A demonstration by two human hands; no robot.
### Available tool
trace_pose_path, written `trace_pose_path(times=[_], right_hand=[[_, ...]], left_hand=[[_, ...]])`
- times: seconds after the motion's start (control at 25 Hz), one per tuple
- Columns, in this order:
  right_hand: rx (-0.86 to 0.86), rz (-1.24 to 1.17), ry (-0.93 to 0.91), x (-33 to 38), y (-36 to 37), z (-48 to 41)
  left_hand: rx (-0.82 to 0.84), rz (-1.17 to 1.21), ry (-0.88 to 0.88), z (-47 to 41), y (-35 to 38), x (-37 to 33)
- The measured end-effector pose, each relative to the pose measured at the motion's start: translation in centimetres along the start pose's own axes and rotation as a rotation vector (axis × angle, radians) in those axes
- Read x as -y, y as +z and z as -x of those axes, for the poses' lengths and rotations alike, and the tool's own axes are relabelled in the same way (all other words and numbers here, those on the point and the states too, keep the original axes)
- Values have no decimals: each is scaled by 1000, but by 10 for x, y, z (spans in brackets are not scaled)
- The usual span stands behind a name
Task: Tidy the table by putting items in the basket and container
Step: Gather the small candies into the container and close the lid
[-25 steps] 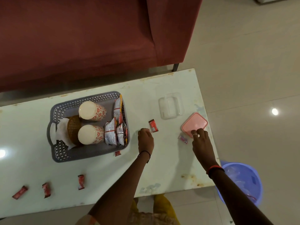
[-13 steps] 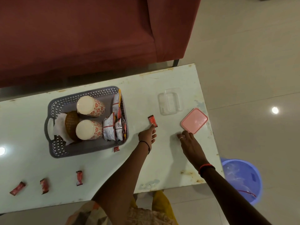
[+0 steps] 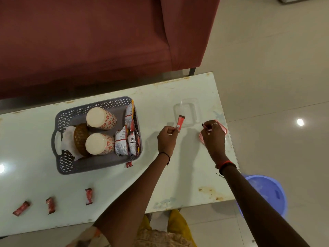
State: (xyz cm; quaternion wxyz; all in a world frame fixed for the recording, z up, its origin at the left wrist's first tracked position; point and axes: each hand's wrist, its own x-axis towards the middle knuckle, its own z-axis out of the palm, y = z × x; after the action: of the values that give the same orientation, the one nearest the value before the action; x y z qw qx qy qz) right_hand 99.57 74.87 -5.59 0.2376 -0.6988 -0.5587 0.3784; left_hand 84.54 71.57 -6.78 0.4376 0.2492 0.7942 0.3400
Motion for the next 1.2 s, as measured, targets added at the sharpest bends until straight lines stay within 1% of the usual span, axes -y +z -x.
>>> trace_pose_path(times=[0.08,0.16,0.28,0.36,0.52,0.6,0.68,0.76,0.8,0.92,1.0,1.12,1.2], right_hand=[[-22,32,-58,12,-2,-17],[-8,77,-109,21,-1,-33],[48,111,-95,25,3,-49],[80,87,-77,24,4,-52],[33,62,-97,20,8,-37],[14,52,-80,20,21,-13],[83,16,-37,22,40,24],[175,-46,37,24,63,63],[217,-93,107,25,75,81],[352,-256,414,30,113,120],[415,-337,581,33,137,136],[505,-468,732,39,166,146],[517,-543,767,45,182,148]], left_hand=[[33,-14,23,-8,8,-11],[64,-21,17,-20,17,-21],[124,-43,-32,-30,21,-29],[131,-20,-44,-27,17,-27],[79,89,-25,6,-5,-4],[31,148,-60,33,-24,22],[-44,158,-129,66,-51,57],[-150,104,-179,97,-82,94],[-210,70,-186,110,-98,111],[-368,-38,-146,132,-150,151],[-451,-158,-135,132,-184,173],[-596,-345,-260,119,-225,201],[-625,-352,-360,107,-246,211]])
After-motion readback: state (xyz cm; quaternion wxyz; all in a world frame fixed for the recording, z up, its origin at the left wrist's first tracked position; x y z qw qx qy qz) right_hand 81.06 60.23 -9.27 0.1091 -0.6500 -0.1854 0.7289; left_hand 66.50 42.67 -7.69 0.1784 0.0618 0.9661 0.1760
